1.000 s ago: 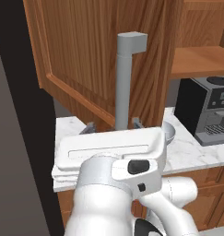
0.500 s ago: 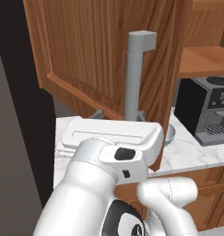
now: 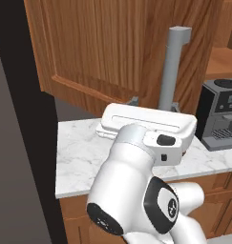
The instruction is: Open the cabinet. Pick the tangerine and tangerine from the cabinet and place them into the bowl. Then close the cabinet.
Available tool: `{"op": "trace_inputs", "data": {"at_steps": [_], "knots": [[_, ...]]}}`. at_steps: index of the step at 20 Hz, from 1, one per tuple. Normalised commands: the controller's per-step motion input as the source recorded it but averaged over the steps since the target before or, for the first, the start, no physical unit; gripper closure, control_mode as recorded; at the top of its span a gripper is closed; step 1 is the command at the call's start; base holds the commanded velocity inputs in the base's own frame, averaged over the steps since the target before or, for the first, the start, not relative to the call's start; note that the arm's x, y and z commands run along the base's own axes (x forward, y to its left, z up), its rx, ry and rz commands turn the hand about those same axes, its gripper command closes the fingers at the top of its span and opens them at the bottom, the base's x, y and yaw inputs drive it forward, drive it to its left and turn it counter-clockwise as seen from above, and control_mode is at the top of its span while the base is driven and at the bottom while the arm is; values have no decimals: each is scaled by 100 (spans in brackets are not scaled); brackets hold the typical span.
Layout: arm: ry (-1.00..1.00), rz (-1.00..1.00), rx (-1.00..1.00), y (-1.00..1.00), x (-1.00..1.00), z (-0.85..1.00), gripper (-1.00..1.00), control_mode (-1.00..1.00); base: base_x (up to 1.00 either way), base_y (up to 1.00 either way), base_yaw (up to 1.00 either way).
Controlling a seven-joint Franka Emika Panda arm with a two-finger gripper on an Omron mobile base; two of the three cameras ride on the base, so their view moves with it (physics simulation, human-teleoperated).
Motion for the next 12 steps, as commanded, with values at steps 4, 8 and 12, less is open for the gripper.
{"op": "trace_inputs", "data": {"at_steps": [4,8,12], "knots": [[-2,1,9,-47,100,-28,-100,-100,0,0,0],[0,3,8,-33,100,-27,-100,-100,0,0,0],[0,0,5,-13,100,-24,-100,-100,0,0,0]]}}
